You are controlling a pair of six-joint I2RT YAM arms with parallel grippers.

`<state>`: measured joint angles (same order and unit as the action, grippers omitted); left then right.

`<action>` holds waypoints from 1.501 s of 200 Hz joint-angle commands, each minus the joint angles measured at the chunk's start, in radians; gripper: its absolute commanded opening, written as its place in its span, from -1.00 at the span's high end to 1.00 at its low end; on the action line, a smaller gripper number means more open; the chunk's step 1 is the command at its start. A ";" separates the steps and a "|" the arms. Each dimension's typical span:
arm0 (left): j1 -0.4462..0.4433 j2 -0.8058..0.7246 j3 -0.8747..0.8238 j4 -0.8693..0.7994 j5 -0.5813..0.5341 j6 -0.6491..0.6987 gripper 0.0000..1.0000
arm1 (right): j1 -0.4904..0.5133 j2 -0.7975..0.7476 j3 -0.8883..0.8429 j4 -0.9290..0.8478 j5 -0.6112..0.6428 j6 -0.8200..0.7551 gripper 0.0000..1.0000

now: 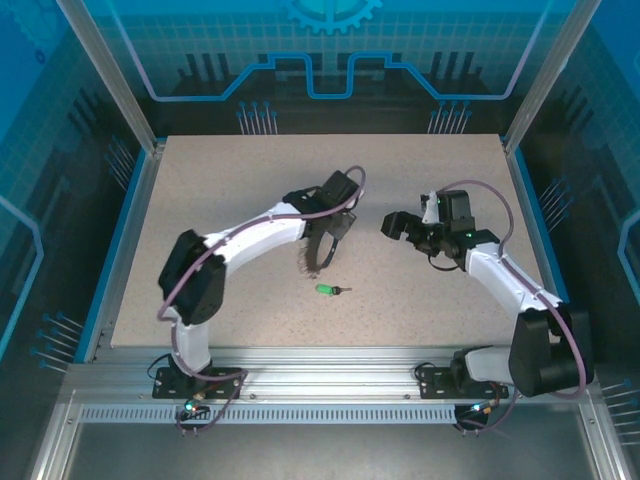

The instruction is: Put the keys on the keyring

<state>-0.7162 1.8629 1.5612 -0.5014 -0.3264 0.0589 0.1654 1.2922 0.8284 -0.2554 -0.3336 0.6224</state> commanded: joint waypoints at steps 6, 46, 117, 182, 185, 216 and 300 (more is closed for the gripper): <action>0.008 -0.182 -0.075 0.172 0.033 0.005 1.00 | 0.018 -0.016 0.079 -0.001 -0.049 0.002 -0.94; 0.074 -0.368 -0.201 0.388 0.283 -0.068 1.00 | 0.017 -0.047 0.142 0.018 -0.066 -0.006 -0.93; 0.171 -0.559 -0.415 0.756 0.641 -0.249 1.00 | 0.025 -0.129 0.218 0.124 -0.207 0.017 -0.89; 0.184 -0.567 -0.493 1.001 0.805 -0.382 1.00 | 0.059 -0.184 0.228 0.232 -0.261 0.023 -0.80; 0.186 -0.562 -0.491 1.006 0.813 -0.390 1.00 | 0.059 -0.186 0.226 0.238 -0.263 0.020 -0.79; 0.196 -0.516 -0.450 1.048 0.893 -0.454 1.00 | 0.059 -0.203 0.224 0.292 -0.312 0.003 -0.49; 0.204 -0.456 -0.422 1.190 1.030 -0.587 1.00 | 0.130 -0.238 0.224 0.381 -0.410 0.018 -0.19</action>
<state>-0.5198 1.3945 1.0916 0.5762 0.6399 -0.4744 0.2646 1.0744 1.0294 0.0803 -0.7010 0.6479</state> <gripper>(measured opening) 0.065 0.610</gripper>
